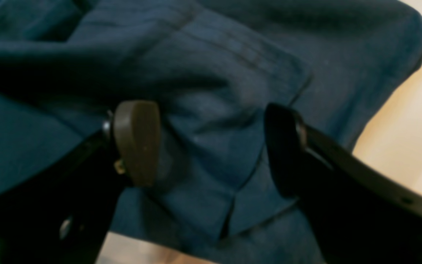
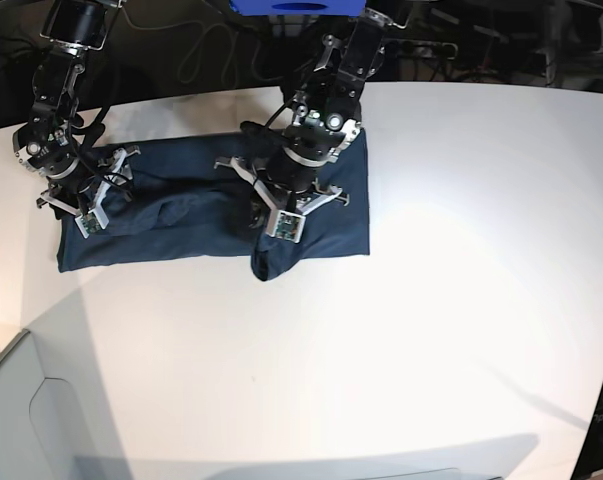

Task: Fold the T-shirt properly
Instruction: 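Fold the strip end with the left gripper toward the right gripper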

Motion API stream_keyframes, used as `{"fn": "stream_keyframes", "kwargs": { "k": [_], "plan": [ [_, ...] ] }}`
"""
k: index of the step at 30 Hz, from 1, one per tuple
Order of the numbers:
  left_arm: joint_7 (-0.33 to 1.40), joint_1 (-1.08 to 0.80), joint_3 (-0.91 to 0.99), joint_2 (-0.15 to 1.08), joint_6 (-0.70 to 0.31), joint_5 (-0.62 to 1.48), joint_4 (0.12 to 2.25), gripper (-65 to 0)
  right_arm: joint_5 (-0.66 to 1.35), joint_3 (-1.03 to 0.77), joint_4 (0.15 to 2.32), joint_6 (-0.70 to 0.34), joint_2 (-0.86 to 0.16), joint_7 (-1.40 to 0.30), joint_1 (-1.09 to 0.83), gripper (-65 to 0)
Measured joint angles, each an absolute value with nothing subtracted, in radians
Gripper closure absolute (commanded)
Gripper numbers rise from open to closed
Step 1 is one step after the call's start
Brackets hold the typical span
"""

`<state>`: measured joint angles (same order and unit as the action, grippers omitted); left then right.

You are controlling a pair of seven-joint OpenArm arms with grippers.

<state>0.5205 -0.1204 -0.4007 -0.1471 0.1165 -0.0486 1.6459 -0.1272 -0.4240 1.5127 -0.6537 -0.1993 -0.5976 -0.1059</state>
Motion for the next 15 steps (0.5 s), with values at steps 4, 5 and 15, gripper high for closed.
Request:
{"fn": "stream_keyframes", "kwargs": {
  "k": [4,5,15],
  "plan": [
    [0.52,-0.113,-0.443,-0.147,0.116,-0.048,1.611,0.0,-0.128,-0.424,1.513,-0.654,-0.199,-0.598,-0.106,-42.4],
    [0.521,-0.113,-0.45,-0.147,0.116,-0.048,1.598,0.0,-0.128,-0.424,1.513,-0.654,-0.199,-0.598,-0.106,-42.4],
    [0.522,-0.072,-0.476,-0.144,0.116,-0.048,1.559,0.0,-0.127,-0.424,1.513,-0.654,-0.199,-0.598,-0.106,-42.4]
  ]
}}
